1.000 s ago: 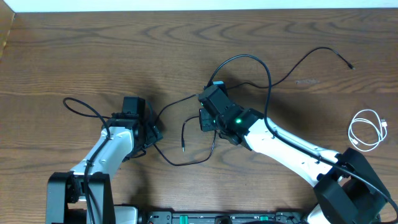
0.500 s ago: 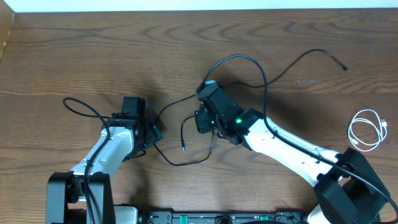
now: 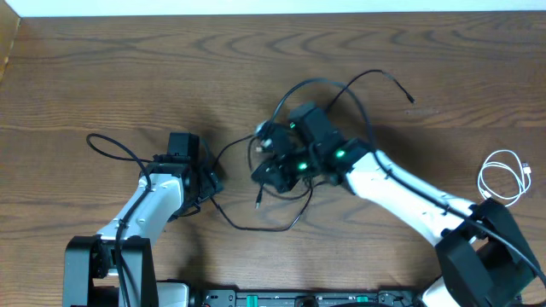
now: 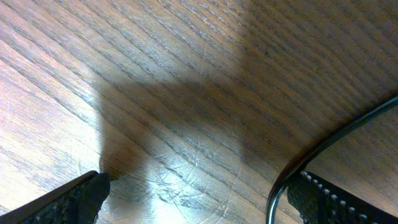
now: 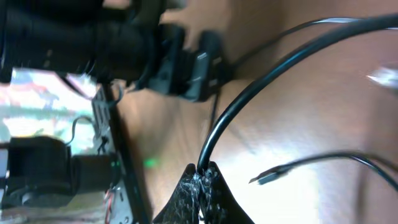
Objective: Untangle cables
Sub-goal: 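Pull the held black cable up-right with the right gripper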
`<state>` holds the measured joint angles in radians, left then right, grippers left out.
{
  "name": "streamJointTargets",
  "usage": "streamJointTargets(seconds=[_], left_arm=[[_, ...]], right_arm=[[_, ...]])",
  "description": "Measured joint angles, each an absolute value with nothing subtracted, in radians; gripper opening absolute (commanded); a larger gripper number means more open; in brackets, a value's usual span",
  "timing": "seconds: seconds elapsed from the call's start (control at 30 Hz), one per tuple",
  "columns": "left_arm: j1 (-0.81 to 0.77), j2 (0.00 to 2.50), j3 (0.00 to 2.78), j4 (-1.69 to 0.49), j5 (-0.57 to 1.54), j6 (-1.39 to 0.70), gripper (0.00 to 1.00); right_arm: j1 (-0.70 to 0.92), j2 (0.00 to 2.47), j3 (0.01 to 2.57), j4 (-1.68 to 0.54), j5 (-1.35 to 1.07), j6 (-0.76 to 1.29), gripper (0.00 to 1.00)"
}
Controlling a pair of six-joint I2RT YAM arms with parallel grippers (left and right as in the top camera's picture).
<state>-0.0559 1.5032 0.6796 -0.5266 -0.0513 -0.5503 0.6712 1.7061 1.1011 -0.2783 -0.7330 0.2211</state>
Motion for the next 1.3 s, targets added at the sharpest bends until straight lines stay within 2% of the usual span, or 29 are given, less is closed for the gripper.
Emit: streamJointTargets(seconds=[0.43,0.77,1.3], left_arm=[[-0.056,1.503,0.680,-0.527,-0.051,-0.550,0.98],[-0.056,1.503,0.680,-0.527,-0.051,-0.551,0.98],[-0.056,1.503,0.680,-0.527,-0.051,-0.550,0.98]], right_arm=[[0.398,1.706,1.101,-0.357,-0.725,0.215,0.01],[0.385,1.706,1.101,-0.377,-0.645,0.216,0.01],[0.388,1.706,1.101,-0.392,-0.391,0.219,0.01]])
